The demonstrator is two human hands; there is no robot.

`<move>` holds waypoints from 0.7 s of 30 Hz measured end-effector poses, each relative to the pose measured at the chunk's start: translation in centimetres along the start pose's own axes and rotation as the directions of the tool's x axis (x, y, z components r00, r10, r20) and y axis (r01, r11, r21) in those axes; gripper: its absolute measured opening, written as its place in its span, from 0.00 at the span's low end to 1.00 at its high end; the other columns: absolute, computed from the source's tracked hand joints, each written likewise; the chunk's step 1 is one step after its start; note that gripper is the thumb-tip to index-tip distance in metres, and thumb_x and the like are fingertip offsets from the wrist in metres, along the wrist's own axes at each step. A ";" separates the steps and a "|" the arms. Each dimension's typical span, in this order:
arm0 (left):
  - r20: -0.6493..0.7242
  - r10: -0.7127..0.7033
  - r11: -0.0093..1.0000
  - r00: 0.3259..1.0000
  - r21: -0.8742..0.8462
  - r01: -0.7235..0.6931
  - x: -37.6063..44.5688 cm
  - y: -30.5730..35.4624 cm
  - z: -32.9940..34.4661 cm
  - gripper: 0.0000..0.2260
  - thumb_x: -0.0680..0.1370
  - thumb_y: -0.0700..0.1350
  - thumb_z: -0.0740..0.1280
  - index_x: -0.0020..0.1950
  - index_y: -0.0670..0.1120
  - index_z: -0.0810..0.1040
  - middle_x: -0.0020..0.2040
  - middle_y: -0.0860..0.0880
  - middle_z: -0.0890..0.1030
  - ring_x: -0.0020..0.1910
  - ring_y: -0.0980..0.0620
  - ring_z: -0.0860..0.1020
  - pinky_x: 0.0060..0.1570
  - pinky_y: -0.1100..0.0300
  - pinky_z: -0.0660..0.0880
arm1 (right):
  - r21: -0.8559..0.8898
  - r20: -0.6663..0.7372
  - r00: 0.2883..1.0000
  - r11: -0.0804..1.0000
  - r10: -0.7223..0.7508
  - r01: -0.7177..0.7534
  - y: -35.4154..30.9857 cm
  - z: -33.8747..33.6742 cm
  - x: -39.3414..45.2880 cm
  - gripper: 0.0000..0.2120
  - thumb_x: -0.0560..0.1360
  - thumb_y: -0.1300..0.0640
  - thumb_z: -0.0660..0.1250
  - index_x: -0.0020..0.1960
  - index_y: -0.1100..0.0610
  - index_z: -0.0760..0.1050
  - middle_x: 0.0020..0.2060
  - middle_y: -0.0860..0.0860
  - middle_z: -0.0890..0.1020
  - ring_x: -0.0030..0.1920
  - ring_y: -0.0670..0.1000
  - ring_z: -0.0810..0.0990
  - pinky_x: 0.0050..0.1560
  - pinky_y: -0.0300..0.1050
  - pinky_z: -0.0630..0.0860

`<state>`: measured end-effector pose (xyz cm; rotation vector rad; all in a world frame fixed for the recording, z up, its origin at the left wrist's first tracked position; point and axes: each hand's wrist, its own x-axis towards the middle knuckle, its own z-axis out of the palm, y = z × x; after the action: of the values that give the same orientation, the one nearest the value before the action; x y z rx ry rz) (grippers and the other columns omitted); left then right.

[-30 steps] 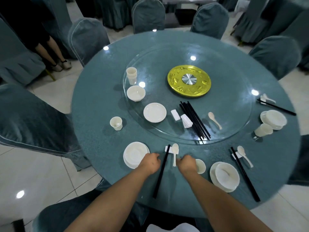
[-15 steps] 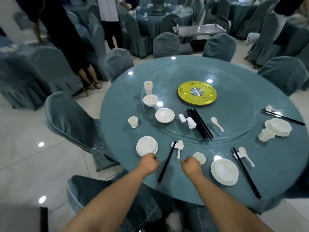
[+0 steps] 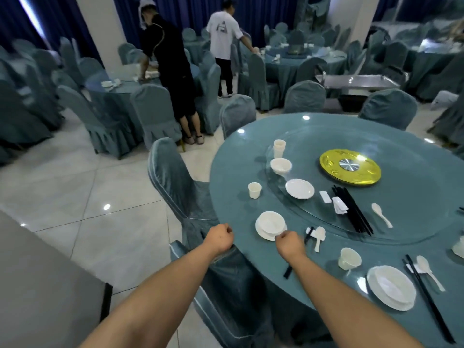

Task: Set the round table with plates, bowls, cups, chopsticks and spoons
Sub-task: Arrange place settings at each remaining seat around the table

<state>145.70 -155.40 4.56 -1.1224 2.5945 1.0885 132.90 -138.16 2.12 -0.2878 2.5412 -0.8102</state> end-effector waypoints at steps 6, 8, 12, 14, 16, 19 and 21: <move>-0.069 -0.068 0.997 0.995 -0.033 0.066 0.1 -10.6 -7.4 0.13 0.79 0.44 0.59 0.57 0.45 0.81 0.57 0.45 0.82 0.56 0.45 0.79 0.55 0.58 0.74 | -0.080 0.045 0.992 0.990 -0.116 0.119 -9.3 8.1 -1.6 0.14 0.78 0.58 0.60 0.50 0.66 0.80 0.52 0.63 0.83 0.55 0.61 0.80 0.52 0.45 0.72; -0.075 -0.095 0.995 0.993 -0.048 0.092 0.8 -15.2 -10.6 0.12 0.79 0.45 0.59 0.54 0.45 0.81 0.54 0.45 0.83 0.53 0.45 0.80 0.52 0.58 0.76 | -0.056 0.068 0.991 0.991 -0.115 0.119 -13.2 12.1 -2.4 0.12 0.77 0.58 0.61 0.47 0.65 0.80 0.51 0.63 0.83 0.53 0.61 0.80 0.50 0.45 0.73; -0.055 -0.093 0.996 0.994 -0.006 0.093 3.2 -23.4 -17.6 0.10 0.78 0.45 0.60 0.52 0.47 0.80 0.54 0.46 0.82 0.48 0.48 0.78 0.48 0.61 0.74 | -0.011 0.066 0.994 0.996 -0.086 0.087 -20.0 19.1 -3.7 0.11 0.76 0.60 0.60 0.42 0.63 0.78 0.44 0.60 0.83 0.45 0.59 0.79 0.43 0.42 0.70; -0.068 -0.071 0.997 0.995 0.023 0.073 4.5 -25.4 -20.1 0.11 0.78 0.44 0.59 0.53 0.45 0.81 0.54 0.46 0.82 0.48 0.48 0.78 0.47 0.62 0.72 | 0.013 0.069 0.995 0.997 -0.077 0.076 -22.4 20.5 -3.9 0.10 0.76 0.60 0.59 0.39 0.61 0.77 0.39 0.57 0.81 0.43 0.58 0.78 0.43 0.43 0.72; -0.061 -0.053 0.998 0.997 0.041 0.055 6.0 -27.0 -22.5 0.12 0.78 0.43 0.59 0.53 0.45 0.81 0.53 0.46 0.82 0.47 0.48 0.77 0.46 0.62 0.71 | 0.020 0.048 0.997 0.998 -0.057 0.056 -24.6 21.7 -3.8 0.11 0.76 0.60 0.59 0.42 0.62 0.79 0.40 0.56 0.81 0.45 0.58 0.79 0.45 0.43 0.72; -0.023 -0.032 0.998 0.999 0.052 0.033 8.5 -28.2 -24.4 0.10 0.78 0.43 0.59 0.49 0.46 0.80 0.50 0.47 0.82 0.46 0.49 0.76 0.44 0.61 0.69 | 0.026 0.030 0.999 1.000 -0.014 0.013 -26.6 22.9 -3.7 0.12 0.76 0.60 0.59 0.44 0.64 0.79 0.41 0.57 0.82 0.40 0.56 0.76 0.44 0.43 0.73; -0.007 -0.015 0.999 1.000 0.029 0.016 10.2 -28.3 -24.8 0.09 0.78 0.43 0.58 0.43 0.48 0.78 0.45 0.48 0.81 0.45 0.47 0.76 0.42 0.60 0.69 | 0.020 0.021 1.000 1.000 0.012 -0.012 -27.3 23.6 -3.0 0.12 0.76 0.59 0.59 0.40 0.63 0.77 0.37 0.56 0.81 0.38 0.55 0.77 0.40 0.42 0.72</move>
<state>161.59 -191.00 2.92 -1.1394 2.5934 1.0421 148.53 -170.79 2.22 -0.2728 2.5114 -0.8229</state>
